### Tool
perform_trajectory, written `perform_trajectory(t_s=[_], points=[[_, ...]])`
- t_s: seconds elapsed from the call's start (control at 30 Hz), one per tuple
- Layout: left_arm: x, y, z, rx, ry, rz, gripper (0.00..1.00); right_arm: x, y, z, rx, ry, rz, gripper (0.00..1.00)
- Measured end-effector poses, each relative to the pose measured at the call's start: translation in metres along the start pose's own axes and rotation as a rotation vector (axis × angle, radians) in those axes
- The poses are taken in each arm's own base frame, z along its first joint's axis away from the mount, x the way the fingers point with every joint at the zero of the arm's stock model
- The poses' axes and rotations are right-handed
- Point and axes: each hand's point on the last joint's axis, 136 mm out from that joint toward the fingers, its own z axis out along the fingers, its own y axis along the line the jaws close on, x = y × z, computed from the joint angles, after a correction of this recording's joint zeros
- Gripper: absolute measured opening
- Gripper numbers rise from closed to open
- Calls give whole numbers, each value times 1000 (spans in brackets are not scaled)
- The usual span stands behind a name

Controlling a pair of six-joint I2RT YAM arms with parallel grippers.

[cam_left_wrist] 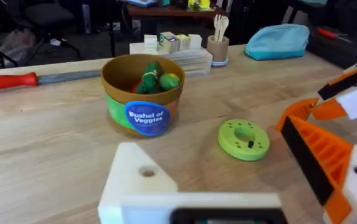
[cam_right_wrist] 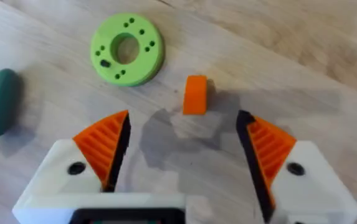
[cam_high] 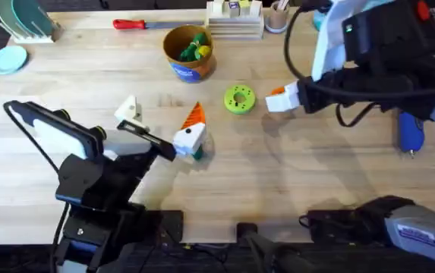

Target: Pick up the gripper from the table and insert it into the empty holder that is missing its gripper. Then pick up a screw, insert it into the mounting hole, and use the screwdriver to tighten it. Finally, clean up the table by picking up the vegetable and placing it into the bucket.

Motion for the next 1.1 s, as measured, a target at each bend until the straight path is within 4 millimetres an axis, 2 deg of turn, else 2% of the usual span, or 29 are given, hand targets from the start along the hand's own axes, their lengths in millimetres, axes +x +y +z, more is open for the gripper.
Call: perform_trajectory(t_s=[0.13,0.3,0.47,0.6,0.7,1.0,1.1], points=[[0,0,0,0,0,0,993,-3,-5,15,41,8,-31,953],[0,0,0,0,0,0,993,-1,-10,24,68,26,-39,748],[0,0,0,0,0,0,993,-2,-12,30,74,28,-44,652],[0,0,0,0,0,0,993,-1,-13,36,74,35,-45,517],[0,0,0,0,0,0,992,-6,-13,36,76,15,-47,456],[0,0,0,0,0,0,993,-8,-14,36,83,5,-48,48],[0,-1,0,4,0,0,993,-9,-14,36,84,4,-45,13]])
